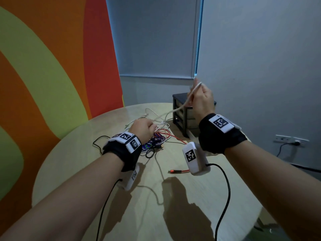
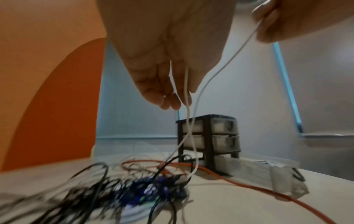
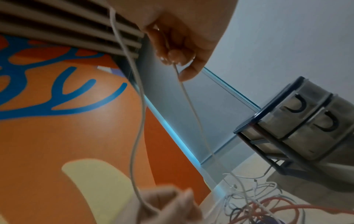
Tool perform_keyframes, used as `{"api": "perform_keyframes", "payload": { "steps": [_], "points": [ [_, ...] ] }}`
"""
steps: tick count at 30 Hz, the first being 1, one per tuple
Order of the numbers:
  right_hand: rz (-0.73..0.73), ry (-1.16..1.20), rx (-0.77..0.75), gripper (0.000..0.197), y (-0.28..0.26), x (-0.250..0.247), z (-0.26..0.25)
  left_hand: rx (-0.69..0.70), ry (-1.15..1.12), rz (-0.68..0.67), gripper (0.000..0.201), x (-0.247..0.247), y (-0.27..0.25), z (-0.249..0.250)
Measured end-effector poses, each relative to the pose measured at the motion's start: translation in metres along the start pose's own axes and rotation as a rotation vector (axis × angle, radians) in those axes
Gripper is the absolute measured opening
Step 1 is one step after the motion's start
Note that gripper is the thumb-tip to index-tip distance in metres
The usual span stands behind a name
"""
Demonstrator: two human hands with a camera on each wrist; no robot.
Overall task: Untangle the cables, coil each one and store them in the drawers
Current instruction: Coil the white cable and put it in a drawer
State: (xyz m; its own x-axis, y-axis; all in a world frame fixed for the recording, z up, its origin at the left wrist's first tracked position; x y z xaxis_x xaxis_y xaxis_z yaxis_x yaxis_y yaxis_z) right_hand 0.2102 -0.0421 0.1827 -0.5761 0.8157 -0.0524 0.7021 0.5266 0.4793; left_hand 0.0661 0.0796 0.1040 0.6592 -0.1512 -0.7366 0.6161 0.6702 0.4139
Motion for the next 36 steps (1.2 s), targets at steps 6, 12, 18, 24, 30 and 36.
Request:
{"api": "perform_keyframes", "payload": {
  "steps": [6,12,18,24,30,36],
  "points": [
    [0.042,-0.092,0.007,0.04,0.004,-0.014,0.015,-0.148,-0.213,0.108,0.03,-0.015,0.001,-0.028],
    [-0.306,-0.658,0.294,0.018,-0.004,-0.004,0.048,-0.051,-0.408,0.4,0.033,-0.062,0.02,0.003],
    [-0.847,-1.004,0.258,0.037,-0.025,0.001,0.069,0.016,-0.315,0.26,0.043,-0.055,0.023,0.022],
    [-0.134,-0.753,0.111,0.032,0.021,-0.044,0.062,0.0,-0.147,-0.121,0.045,-0.016,0.011,0.012],
    [0.055,-0.088,0.12,0.029,0.017,-0.043,0.037,-0.007,0.021,-0.249,0.036,0.004,0.007,0.006],
    [-0.486,-0.351,0.385,0.064,-0.028,0.013,0.056,0.193,0.128,-0.289,0.021,0.02,-0.003,0.025]
  ]
}}
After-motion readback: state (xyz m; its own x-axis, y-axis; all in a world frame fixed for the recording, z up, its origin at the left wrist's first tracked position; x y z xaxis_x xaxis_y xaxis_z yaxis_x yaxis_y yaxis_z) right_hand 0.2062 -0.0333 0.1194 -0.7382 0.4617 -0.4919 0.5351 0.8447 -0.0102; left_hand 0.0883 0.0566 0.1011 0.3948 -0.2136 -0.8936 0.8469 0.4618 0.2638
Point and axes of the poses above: each hand's wrist, its own y-axis towards the middle knuckle, its own x-axis out of the palm, z = x × y, the point moved 6 cm from there along y, towards the middle knuckle, and after that the axes turned 10 degrees about -y, right-handed, at the moved point
